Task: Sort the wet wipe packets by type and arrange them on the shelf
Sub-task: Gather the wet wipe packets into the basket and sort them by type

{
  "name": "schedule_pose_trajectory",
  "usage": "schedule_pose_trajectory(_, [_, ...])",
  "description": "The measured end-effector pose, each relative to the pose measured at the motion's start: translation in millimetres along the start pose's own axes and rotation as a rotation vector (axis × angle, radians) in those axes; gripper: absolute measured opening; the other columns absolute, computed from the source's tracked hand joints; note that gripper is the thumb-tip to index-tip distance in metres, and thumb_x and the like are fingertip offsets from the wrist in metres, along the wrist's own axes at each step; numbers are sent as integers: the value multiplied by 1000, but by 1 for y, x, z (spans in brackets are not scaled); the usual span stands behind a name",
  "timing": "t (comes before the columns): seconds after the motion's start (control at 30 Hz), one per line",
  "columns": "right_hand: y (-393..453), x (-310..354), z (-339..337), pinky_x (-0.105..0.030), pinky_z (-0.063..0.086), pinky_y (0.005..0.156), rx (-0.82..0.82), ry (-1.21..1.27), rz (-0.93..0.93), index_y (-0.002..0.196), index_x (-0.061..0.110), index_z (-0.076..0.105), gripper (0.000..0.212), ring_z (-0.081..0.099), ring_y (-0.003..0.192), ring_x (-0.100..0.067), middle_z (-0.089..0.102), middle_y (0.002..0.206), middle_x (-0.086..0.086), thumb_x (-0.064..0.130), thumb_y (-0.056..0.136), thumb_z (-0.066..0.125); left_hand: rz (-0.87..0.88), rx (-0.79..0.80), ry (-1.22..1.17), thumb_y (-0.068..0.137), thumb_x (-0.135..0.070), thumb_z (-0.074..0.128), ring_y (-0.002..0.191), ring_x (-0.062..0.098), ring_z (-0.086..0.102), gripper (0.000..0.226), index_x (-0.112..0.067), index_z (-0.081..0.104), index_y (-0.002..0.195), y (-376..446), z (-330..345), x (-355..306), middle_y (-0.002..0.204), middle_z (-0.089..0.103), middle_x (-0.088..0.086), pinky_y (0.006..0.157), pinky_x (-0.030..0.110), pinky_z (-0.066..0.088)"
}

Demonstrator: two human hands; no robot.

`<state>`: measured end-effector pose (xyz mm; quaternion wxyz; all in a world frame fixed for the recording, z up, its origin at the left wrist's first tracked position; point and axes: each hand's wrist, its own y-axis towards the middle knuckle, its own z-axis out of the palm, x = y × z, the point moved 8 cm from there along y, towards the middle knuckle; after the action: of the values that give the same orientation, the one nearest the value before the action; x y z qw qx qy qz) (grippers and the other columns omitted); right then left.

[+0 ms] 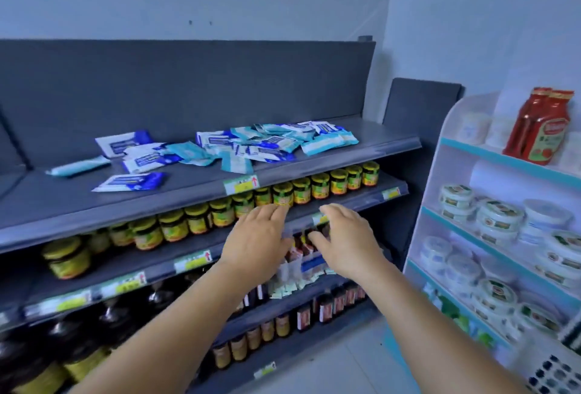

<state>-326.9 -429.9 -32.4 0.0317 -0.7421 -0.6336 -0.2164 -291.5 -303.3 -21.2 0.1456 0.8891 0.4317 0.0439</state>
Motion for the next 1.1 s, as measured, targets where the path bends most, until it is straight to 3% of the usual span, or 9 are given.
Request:
schedule_pose_trajectory(0.43, [75,171,44,-32,24,114,52,10,-314,146,19,31,58,29,139,-16,32,152,4,44,96,47,-315,-80,73,97,-40,43,136,18,31,57,-20,25,147,-44,-58,172,149,34,-4,110,30,25])
schedule_pose_trajectory(0.8, [200,237,102,-34,27,112,144,40,-443,146,19,32,57,31,138,-16,33,152,3,42,96,47,-521,-3,130,98,-39,39,135,19,33,55,-21,25,148,15,-36,305,150,34,-3,107,31,28])
schedule_pose_trajectory(1.1, [299,255,156,-34,24,112,259,-70,-456,147,15,30,55,28,140,-23,30,153,-3,40,99,40,-639,170,96,98,-37,34,122,21,47,37,-25,52,128,53,13,394,135,48,-3,95,34,37])
